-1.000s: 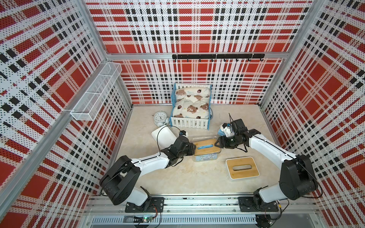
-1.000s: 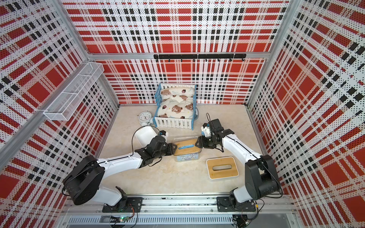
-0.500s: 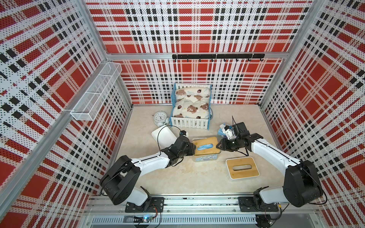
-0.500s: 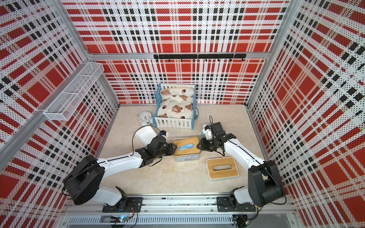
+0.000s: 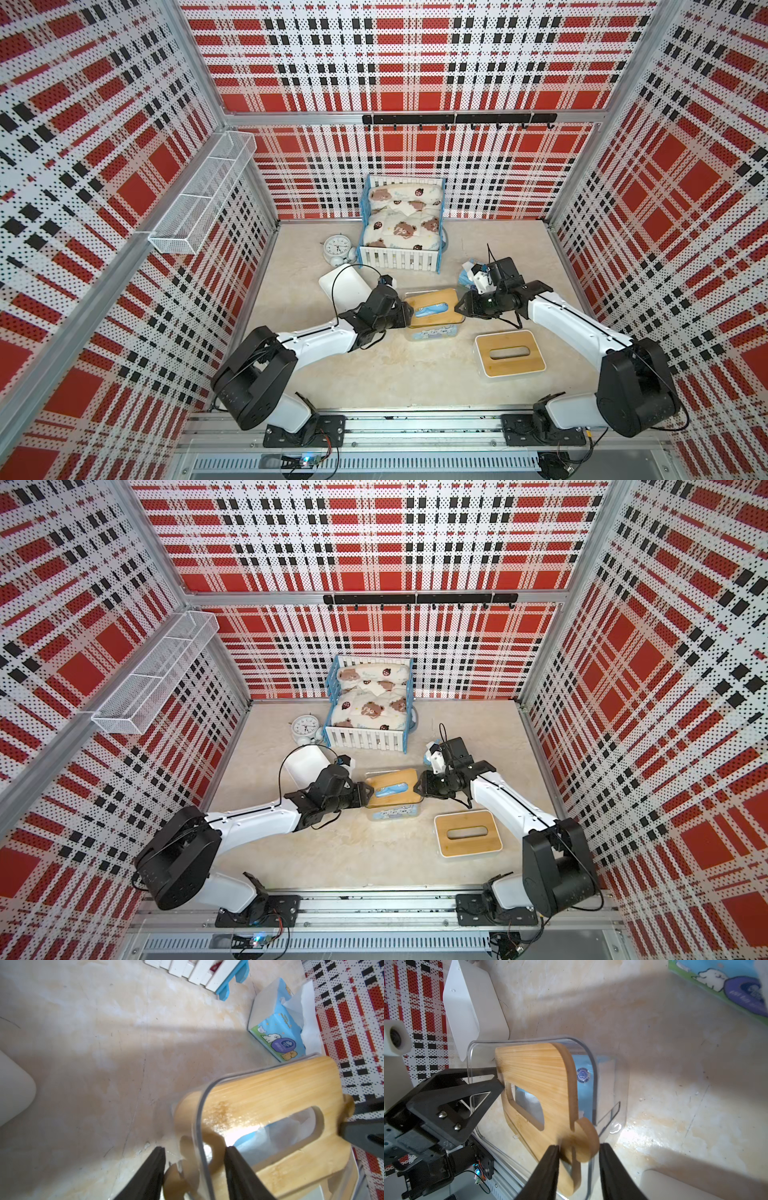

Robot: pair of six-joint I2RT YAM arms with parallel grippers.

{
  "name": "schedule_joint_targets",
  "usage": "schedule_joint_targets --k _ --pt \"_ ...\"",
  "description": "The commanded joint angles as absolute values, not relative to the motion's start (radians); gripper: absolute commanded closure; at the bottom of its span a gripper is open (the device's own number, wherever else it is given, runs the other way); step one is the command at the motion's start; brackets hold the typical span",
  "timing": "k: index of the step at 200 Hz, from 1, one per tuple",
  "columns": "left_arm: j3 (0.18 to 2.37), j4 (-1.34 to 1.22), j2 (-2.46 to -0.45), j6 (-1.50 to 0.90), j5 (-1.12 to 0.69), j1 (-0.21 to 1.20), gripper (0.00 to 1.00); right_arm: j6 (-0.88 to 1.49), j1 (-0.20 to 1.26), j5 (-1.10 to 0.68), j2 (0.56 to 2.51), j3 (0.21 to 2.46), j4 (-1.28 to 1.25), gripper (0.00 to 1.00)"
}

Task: Put the tissue paper into the tissue box
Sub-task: Close the box lid on the tissue box.

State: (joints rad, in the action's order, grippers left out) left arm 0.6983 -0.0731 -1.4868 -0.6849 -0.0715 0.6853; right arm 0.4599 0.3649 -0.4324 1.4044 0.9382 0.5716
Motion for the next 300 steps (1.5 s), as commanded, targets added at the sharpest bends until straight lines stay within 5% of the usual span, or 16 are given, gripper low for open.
schedule_joint_targets --k 1,69,101,300 --pt "0.654 -0.111 -1.454 -0.704 -0.205 0.647 0.43 0.431 0.374 -0.411 1.427 0.968 0.591 0.59" --pt "0.537 -0.256 -1.408 -0.769 -0.357 0.554 0.17 0.431 0.374 -0.422 1.442 0.960 0.572 0.59" --pt "0.519 -0.335 -1.434 -0.807 -0.434 0.552 0.16 0.435 0.374 -0.425 1.442 0.961 0.568 0.59" --pt "0.505 -0.439 -1.429 -0.859 -0.548 0.514 0.46 0.444 0.374 -0.436 1.439 0.951 0.548 0.60"
